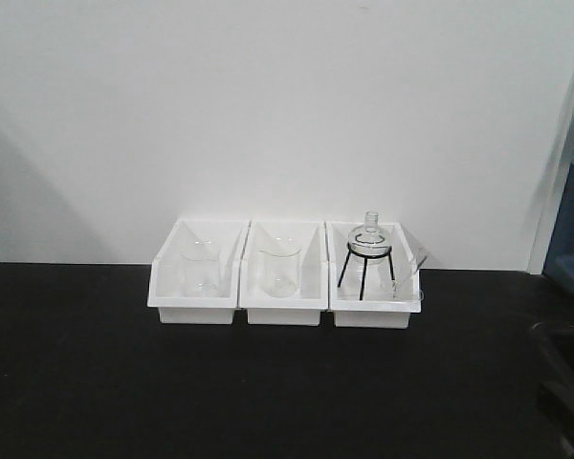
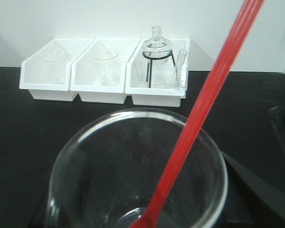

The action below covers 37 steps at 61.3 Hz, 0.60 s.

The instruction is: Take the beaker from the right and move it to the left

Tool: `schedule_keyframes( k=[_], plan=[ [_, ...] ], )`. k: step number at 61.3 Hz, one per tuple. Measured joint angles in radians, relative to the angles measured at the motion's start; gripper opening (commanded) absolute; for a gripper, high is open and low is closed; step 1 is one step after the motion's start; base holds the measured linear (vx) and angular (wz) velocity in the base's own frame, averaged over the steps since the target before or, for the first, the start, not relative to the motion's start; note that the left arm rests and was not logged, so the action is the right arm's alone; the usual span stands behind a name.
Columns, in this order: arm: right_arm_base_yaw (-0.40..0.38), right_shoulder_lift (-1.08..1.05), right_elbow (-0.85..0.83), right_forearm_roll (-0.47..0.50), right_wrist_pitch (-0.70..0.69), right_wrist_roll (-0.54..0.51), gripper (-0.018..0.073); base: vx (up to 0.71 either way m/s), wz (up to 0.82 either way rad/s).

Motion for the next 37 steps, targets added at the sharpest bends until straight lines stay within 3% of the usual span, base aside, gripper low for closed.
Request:
schedule_keyframes(
  k=[37],
  plan=[
    [0.0,0.0,0.0,0.0,0.0,0.0,-0.0003,0.01,-0.05]
  ],
)
